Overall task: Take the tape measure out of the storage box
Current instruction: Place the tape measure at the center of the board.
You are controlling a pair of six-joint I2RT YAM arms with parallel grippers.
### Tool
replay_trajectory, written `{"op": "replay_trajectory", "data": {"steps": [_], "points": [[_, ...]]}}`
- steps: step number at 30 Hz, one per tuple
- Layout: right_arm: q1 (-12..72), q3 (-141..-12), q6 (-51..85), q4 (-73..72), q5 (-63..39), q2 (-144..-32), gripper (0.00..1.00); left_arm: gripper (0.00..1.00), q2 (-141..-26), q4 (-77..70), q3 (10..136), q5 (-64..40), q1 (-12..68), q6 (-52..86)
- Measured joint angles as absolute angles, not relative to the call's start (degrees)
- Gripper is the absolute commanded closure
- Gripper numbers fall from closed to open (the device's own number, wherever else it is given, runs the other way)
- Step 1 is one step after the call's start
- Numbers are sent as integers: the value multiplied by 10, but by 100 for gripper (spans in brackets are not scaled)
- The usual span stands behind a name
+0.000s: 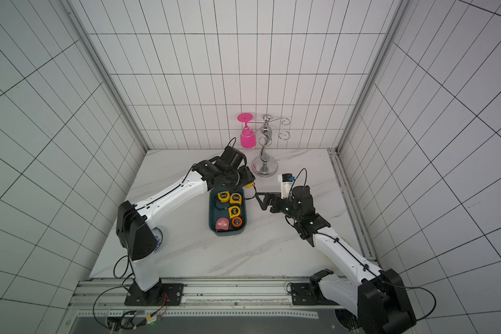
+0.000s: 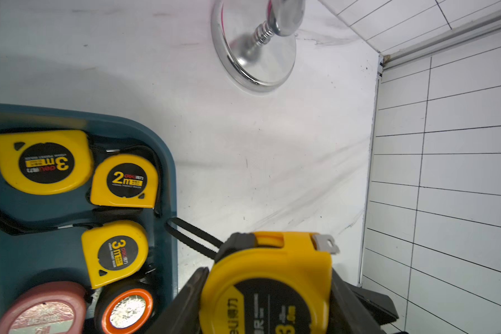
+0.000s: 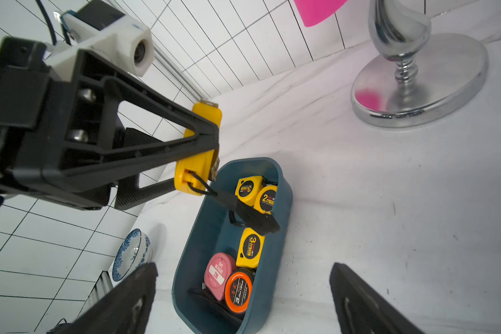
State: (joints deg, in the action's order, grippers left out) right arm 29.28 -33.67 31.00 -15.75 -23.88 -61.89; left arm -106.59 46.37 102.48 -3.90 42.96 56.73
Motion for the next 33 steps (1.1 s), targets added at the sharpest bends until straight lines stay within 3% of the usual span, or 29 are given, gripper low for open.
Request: {"op": "replay_trajectory", "data": {"steps": [12,19,26,31,33], "points": [[294,-328,306,-234,-218,-616,11,100,-1067,449,1047,-61,460,596],[294,-328,306,-262,-216,-621,21,100,-1067,448,1047,-70,470,606],[294,-319,309,-293,-212,-636,35,100,-1067,443,1047,-81,475,616],[297,-318,314,-317,-213,-640,55,100,-1067,428,1043,-89,475,626],[298,-317,315,-322,-212,-640,59,100,-1067,423,1040,-90,475,628]]}}
